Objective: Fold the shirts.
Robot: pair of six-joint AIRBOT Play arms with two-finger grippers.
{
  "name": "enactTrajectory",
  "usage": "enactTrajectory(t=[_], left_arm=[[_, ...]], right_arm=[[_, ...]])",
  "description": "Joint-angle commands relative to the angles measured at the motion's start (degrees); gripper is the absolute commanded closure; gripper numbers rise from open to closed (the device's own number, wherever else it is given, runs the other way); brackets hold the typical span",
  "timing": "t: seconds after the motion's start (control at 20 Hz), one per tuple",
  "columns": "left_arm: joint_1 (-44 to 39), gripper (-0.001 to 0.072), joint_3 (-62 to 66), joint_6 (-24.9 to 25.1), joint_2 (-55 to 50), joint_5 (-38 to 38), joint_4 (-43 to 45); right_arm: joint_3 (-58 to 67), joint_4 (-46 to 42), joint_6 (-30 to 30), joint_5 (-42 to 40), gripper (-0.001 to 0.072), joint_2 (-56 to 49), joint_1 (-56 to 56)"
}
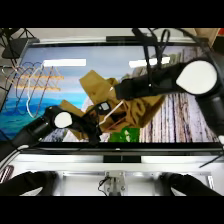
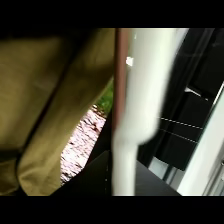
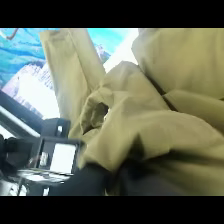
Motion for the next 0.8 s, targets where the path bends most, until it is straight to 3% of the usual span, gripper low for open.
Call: enactTrajectory(t=[0.0,0.25,0.4,0.45,0.5,0.6,0.65,0.75], left_arm=[[1.18,0.0663,2.16,0.17,-0.96,-0.15,-0.02],[1.09,0.0663,2.27,0.15,-0.98,-0.61,-0.04],[1.09,0.0663,2.27,0.37,-0.98,-0.63,-0.02],[1.09,0.0664,2.27,0.85,-0.98,-0.63,-0.04],[1.09,0.0663,2.27,1.05,-0.98,-0.63,-0.02],[1.09,0.0663,2.27,1.57,-0.98,-0.81,-0.02],[1.11,0.0663,2.27,1.66,-0.98,-1.07,0.0],[1.16,0.0663,2.27,1.68,-0.98,-1.75,0.17]], right_arm=[[0.07,-5.29,1.64,0.37,0.0082,1.6,0.57],[6.86,-25.27,5.55,5.22,0.0082,6.01,-3.13],[11.37,-20.68,0.79,11.58,0.0083,5.95,-16.87],[11.37,-17.79,-4.7,14.21,0.0086,5.53,-21.33],[11.34,-16.44,-14.01,17.07,0.0085,4.61,-24.83],[11.3,-16.46,-40.11,19.63,0.0085,2.32,-26.99],[11.3,-15.37,-50.18,19.3,0.0085,1.11,-26.97],[11.3,-8.37,-60.22,19.39,0.0085,-2.29,-27.32]])
